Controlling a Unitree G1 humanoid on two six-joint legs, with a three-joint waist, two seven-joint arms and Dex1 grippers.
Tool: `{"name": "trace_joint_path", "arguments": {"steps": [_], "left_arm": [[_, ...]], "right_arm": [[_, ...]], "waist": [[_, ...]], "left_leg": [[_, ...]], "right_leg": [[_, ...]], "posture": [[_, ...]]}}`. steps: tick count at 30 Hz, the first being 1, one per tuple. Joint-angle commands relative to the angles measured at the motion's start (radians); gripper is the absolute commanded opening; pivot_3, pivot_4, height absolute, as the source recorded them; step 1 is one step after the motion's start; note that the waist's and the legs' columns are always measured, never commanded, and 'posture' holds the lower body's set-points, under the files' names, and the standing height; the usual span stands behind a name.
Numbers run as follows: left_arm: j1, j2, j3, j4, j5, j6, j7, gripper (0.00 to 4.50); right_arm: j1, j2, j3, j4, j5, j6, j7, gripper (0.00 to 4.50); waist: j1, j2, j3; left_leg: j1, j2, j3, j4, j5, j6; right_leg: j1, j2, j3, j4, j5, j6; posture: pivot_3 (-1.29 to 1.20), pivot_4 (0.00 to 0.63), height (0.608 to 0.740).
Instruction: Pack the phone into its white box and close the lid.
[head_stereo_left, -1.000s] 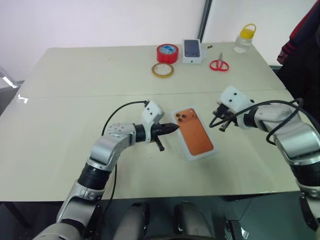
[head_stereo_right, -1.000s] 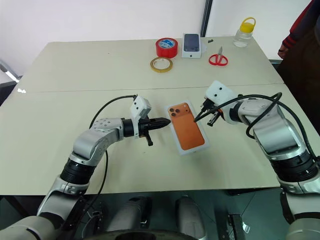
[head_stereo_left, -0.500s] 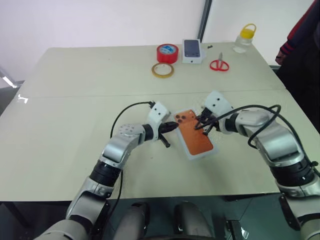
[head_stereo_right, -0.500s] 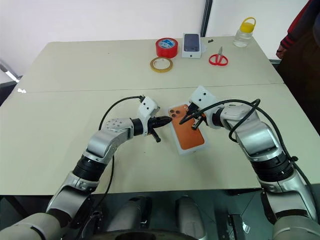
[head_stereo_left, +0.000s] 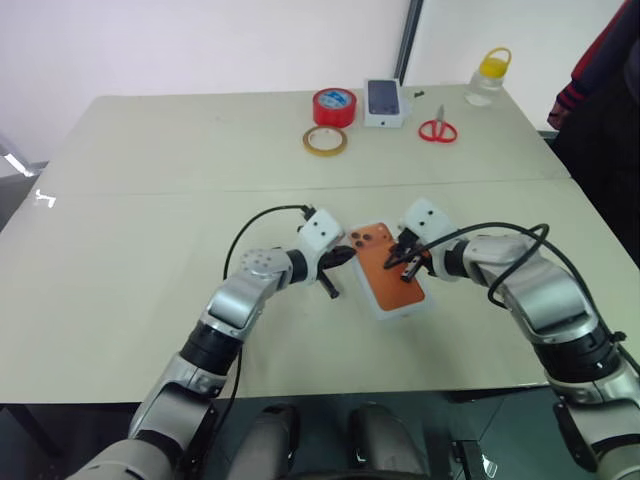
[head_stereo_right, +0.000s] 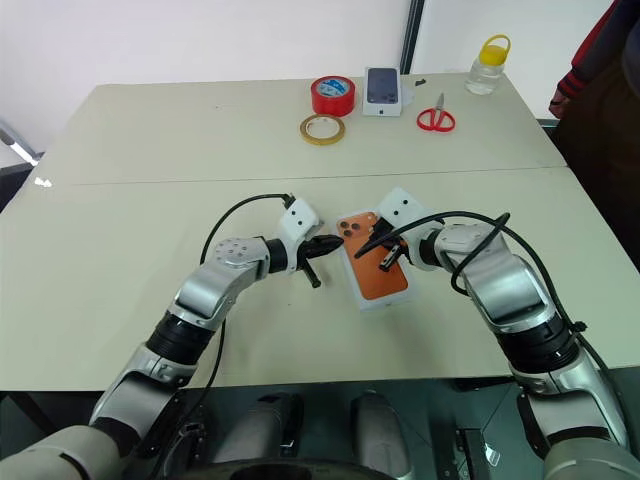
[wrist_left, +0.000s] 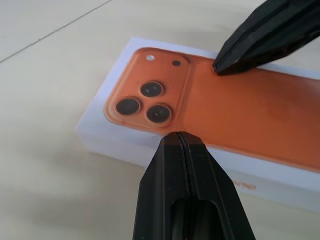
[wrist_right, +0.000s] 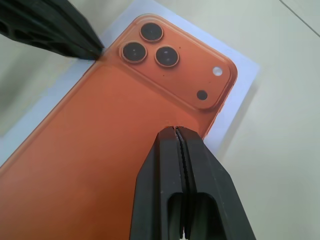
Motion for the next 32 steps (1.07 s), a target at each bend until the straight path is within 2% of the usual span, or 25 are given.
{"name": "trace_joint_path", "arguments": {"steps": [1, 4, 8, 11, 17, 22, 32], "left_arm": [[0.084, 0.097, 0.083, -0.135, -0.091, 0.031, -0.096, 0.0], [0.147, 0.167, 0.141, -0.2, -0.128, 0.035, -0.116, 0.0], [0.248, 0.246, 0.299, -0.249, -0.156, 0.0, -0.077, 0.0], [0.279, 0.245, 0.422, -0.266, -0.191, -0.01, -0.012, 0.0], [0.367, 0.248, 0.582, -0.263, -0.192, -0.035, 0.102, 0.0], [0.443, 0.253, 0.574, -0.297, -0.15, -0.064, 0.157, 0.0], [0.493, 0.232, 0.598, -0.333, -0.159, -0.057, 0.23, 0.0]], "right_arm": [[0.004, -0.006, -0.151, -0.054, 0.043, -0.111, 0.005, 0.03], [0.032, -0.011, -0.212, -0.024, 0.043, -0.206, -0.001, 0.03], [0.082, -0.009, -0.322, 0.053, 0.09, -0.292, 0.029, 0.03], [0.11, 0.013, -0.404, 0.118, 0.155, -0.318, 0.048, 0.03], [0.137, 0.021, -0.525, 0.29, 0.218, -0.379, 0.045, 0.03], [0.132, 0.0, -0.562, 0.356, 0.254, -0.45, 0.1, 0.03], [0.189, -0.029, -0.485, 0.315, 0.279, -0.432, 0.199, 0.03]], "waist": [[-0.004, 0.0, 0.0], [0.002, 0.0, 0.0], [0.005, 0.0, 0.0], [0.005, 0.0, 0.0], [-0.001, 0.0, 0.0], [0.003, 0.001, 0.0], [0.003, 0.001, 0.0]], "left_leg": [[0.0, 0.0, 0.0, -0.001, 0.0, 0.0], [0.0, 0.0, 0.0, -0.001, 0.0, 0.0], [0.0, 0.0, 0.0, -0.001, 0.0, 0.0], [0.0, 0.0, 0.0, -0.001, 0.0, 0.001], [0.001, 0.0, 0.0, -0.001, -0.001, 0.002], [0.001, 0.0, 0.0, -0.002, -0.002, 0.004], [0.001, 0.0, 0.0, -0.001, -0.002, 0.004]], "right_leg": [[0.0, 0.0, 0.0, 0.0, 0.0, 0.0], [-0.001, 0.0, 0.0, 0.0, 0.0, 0.0], [0.0, 0.0, 0.0, -0.001, 0.0, 0.0], [0.0, 0.0, 0.0, -0.001, 0.0, 0.0], [0.0, 0.0, 0.0, -0.001, 0.0, 0.0], [0.0, 0.0, 0.001, 0.0, 0.0, 0.0], [0.001, 0.0, 0.001, 0.0, 0.0, 0.0]], "posture": [[0.0, 0.15, 0.74], [0.0, 0.15, 0.74], [0.0, 0.15, 0.74], [0.0, 0.15, 0.74], [0.0, 0.15, 0.74], [0.0, 0.15, 0.74], [0.0, 0.15, 0.74]]}}
